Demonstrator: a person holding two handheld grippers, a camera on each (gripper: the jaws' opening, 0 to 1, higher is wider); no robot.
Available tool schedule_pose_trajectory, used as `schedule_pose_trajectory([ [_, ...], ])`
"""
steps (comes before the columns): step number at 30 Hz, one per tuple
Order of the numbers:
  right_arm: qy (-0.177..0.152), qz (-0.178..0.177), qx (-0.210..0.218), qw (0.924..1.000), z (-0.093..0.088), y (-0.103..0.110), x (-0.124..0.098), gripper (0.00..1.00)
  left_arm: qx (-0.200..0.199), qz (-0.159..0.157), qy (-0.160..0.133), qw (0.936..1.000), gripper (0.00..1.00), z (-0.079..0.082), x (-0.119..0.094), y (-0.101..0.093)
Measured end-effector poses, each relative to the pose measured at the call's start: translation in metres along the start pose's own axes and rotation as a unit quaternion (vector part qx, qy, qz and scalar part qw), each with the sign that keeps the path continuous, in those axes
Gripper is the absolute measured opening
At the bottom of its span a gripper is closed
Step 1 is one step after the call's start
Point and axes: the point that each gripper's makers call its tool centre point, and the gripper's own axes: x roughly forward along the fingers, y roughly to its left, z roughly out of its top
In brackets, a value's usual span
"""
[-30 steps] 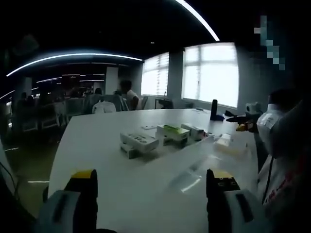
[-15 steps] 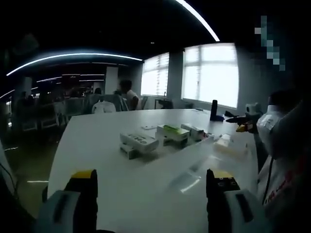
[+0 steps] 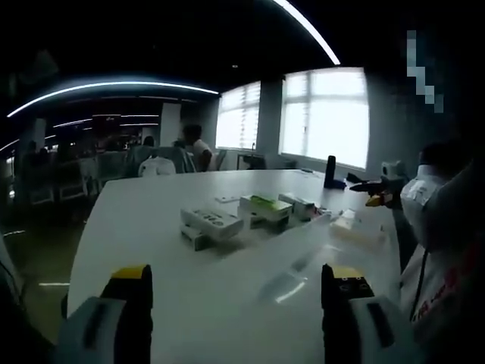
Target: Arrange the small medicine boxes into an aligned row inside the storage area until every box is upright, visible, and separated from the surrounding clutter.
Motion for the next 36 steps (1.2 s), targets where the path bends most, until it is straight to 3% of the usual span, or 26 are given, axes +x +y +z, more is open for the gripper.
schedule_pose_trajectory([
  [9, 0.000, 0.000, -0.001, 1.0000, -0.001, 0.001, -0.002, 0.91, 0.000, -0.014, 0.003, 0.9999, 0.92, 0.001, 0.010, -0.005],
  [23, 0.000, 0.005, -0.002, 1.0000, -0.001, -0.001, 0.002, 0.91, -0.067, -0.014, -0.021, 0.9974, 0.92, 0.007, 0.020, 0.004],
  [36, 0.003, 0.009, -0.003, 1.0000, -0.002, 0.001, 0.006, 0.91, -0.071, -0.013, -0.025, 0.9971, 0.90, 0.012, 0.026, 0.005],
])
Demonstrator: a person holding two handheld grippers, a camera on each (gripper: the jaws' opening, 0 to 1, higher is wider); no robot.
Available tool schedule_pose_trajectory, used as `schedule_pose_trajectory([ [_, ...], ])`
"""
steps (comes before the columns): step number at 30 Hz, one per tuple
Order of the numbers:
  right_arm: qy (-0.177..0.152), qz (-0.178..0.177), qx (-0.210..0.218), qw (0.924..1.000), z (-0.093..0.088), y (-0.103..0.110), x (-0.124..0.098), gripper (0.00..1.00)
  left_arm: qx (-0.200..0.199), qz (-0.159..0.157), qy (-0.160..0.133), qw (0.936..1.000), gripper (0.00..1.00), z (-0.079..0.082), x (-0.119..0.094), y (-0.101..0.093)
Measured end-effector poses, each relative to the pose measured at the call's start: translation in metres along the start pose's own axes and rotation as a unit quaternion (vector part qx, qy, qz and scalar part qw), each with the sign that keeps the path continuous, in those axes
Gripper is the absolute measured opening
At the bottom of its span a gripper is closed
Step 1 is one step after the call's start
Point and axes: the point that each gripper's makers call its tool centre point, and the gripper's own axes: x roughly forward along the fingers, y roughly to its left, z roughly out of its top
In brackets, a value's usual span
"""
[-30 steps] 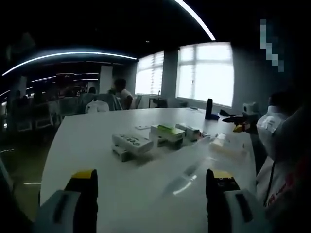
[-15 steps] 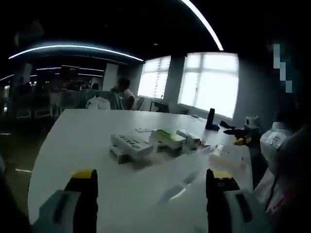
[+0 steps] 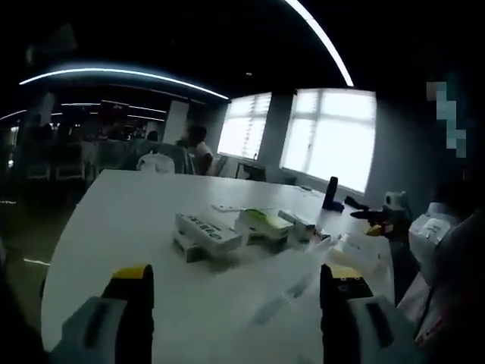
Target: Arrange the small medicine boxes into an aligned row inside the storage area until every box is upright, visible, and separated from the surrounding clutter.
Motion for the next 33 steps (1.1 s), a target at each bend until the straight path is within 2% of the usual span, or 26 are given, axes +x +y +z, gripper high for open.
schedule_pose_trajectory([
  [33, -0.006, -0.014, 0.005, 0.9999, -0.0002, -0.0056, -0.0094, 0.90, -0.005, -0.002, 0.004, 1.0000, 0.88, 0.0012, 0.0061, 0.0004],
])
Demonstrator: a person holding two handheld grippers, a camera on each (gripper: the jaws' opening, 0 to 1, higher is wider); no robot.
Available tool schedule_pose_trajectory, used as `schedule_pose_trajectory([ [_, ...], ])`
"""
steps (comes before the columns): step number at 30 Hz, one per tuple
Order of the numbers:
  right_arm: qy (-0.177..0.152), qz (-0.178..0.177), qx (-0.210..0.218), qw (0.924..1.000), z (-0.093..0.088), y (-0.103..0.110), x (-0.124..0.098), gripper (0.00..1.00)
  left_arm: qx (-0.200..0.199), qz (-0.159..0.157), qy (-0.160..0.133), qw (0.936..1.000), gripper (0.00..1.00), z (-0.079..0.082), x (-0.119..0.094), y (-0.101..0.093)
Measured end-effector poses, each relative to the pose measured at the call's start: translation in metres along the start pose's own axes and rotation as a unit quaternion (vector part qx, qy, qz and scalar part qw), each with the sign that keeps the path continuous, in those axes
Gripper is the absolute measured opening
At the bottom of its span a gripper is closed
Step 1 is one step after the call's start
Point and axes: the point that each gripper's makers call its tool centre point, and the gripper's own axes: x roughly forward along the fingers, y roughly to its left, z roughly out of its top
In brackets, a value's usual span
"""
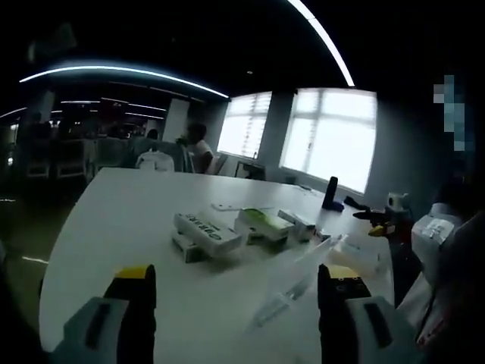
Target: Arrange the small medicine boxes into an aligned row inside the storage area until every box is upright, visible, and separated from the surrounding clutter.
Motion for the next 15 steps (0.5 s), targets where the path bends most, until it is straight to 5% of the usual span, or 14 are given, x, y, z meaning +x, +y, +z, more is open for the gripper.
schedule_pose_trajectory([
  [15, 0.001, -0.007, 0.003, 1.0000, -0.0022, -0.0034, -0.0027, 0.90, 0.000, -0.004, 0.001, 1.0000, 0.87, 0.0014, 0.0064, -0.0002],
])
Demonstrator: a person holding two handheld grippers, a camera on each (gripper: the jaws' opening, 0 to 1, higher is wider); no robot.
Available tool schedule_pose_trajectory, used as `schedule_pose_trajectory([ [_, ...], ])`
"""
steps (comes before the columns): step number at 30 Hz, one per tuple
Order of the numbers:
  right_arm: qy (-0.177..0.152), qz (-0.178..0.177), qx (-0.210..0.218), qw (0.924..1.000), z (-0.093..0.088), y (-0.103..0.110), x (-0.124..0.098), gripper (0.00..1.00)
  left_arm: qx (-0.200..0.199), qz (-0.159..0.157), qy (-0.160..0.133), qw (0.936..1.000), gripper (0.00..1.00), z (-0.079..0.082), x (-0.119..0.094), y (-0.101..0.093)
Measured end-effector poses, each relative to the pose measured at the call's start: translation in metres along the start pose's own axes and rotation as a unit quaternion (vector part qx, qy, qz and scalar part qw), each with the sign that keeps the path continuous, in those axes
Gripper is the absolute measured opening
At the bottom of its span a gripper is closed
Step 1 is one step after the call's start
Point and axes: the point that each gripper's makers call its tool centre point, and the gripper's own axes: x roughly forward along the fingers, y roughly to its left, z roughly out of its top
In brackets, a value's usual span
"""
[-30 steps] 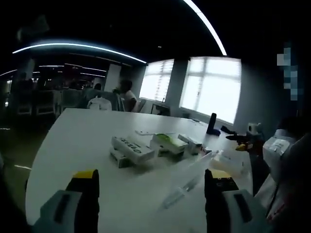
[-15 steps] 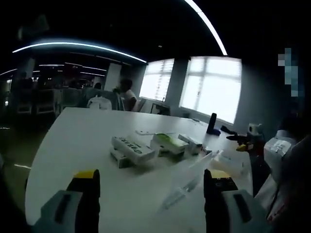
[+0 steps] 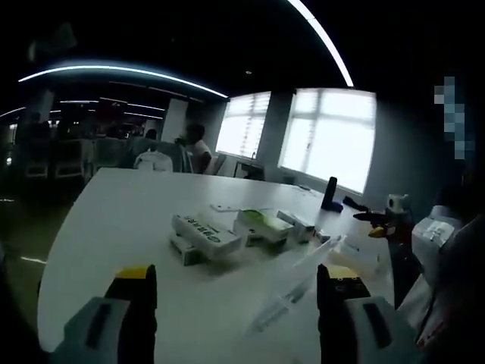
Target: Arrange the small medicine boxes into an aligned row inside the storage area until every box is upright, visible, and separated from the surrounding clutter.
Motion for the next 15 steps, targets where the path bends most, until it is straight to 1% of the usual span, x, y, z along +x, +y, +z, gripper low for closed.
schedule_pose_trajectory([
  [6, 0.001, 0.003, 0.000, 1.0000, -0.0029, 0.0018, 0.0035, 0.90, 0.002, -0.002, -0.002, 1.0000, 0.87, 0.0036, -0.0001, 0.0006],
  [10, 0.006, 0.004, 0.001, 1.0000, -0.0054, 0.0014, 0.0030, 0.90, 0.001, -0.001, -0.002, 1.0000, 0.87, 0.0030, 0.0002, 0.0017],
  [15, 0.002, 0.000, -0.001, 1.0000, -0.0010, -0.0009, 0.0020, 0.90, -0.003, -0.002, -0.003, 1.0000, 0.86, 0.0034, 0.0027, 0.0028],
])
